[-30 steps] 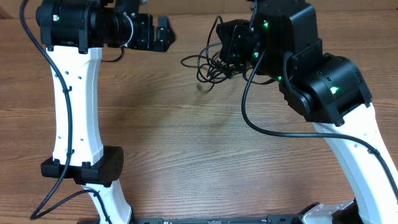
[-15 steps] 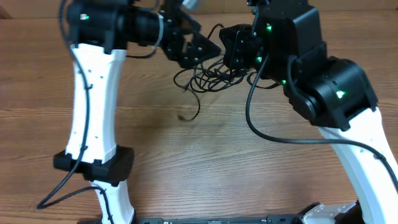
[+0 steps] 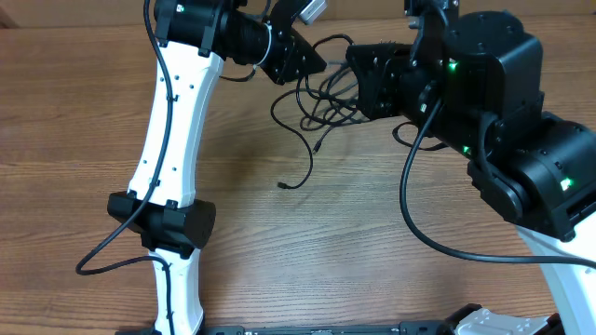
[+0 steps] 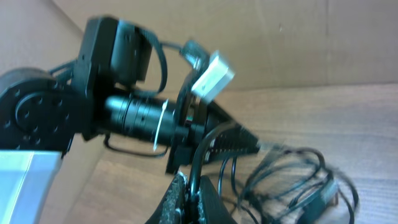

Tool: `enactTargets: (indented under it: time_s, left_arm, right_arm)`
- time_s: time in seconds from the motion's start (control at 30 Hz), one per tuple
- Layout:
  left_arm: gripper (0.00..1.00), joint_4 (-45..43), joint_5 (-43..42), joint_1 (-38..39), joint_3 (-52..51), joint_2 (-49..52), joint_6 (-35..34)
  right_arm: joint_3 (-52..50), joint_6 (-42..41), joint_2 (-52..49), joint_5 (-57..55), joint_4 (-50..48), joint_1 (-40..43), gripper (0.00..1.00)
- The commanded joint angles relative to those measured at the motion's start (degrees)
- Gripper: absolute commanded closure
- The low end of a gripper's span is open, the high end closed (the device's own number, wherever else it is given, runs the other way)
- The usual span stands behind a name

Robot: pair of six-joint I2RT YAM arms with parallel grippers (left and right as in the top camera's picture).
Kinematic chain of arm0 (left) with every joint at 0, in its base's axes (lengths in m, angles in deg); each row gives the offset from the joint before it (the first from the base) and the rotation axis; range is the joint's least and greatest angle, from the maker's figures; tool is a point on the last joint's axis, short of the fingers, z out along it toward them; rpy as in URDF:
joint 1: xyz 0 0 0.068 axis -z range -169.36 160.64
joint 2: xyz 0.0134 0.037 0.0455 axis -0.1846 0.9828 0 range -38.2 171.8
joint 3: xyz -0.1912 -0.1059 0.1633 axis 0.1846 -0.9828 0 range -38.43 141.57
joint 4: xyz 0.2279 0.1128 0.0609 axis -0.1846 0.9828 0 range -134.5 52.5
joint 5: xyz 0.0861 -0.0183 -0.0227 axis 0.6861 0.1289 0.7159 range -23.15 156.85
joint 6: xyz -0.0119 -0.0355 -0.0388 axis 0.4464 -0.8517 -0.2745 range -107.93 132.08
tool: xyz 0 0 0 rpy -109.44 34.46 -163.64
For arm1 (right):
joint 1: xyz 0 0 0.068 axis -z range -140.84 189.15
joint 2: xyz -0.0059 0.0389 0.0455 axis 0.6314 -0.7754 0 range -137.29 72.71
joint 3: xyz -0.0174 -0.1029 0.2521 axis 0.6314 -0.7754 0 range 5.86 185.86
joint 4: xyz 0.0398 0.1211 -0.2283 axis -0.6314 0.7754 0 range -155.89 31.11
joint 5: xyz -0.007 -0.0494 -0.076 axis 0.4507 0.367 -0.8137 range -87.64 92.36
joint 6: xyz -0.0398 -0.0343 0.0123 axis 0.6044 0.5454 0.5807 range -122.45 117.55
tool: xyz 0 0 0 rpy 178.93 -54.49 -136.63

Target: Untangle cables

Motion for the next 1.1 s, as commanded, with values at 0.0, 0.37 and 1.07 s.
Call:
enactTargets:
  time_s: [0.0,0.37,1.07]
  left_arm:
    - [0.96,-2.4,2.4,1.6,0.5,0.2,-2.2]
    - [0.96,6.3,52.5,-4.9,0.7,-4.1,-23.9]
    - [0.96,0.8,12.9,-9.0,0.7,-9.7,-60.5]
  right_arm:
    - [1.7,0.4,1.2,3.4,-0.1,0.1,0.96]
    - [1.6,0.0,1.3,-9.4,10.8,7.7,0.96]
    - [-1.0,-36.6,-9.0,4.3,8.8,9.3,0.55]
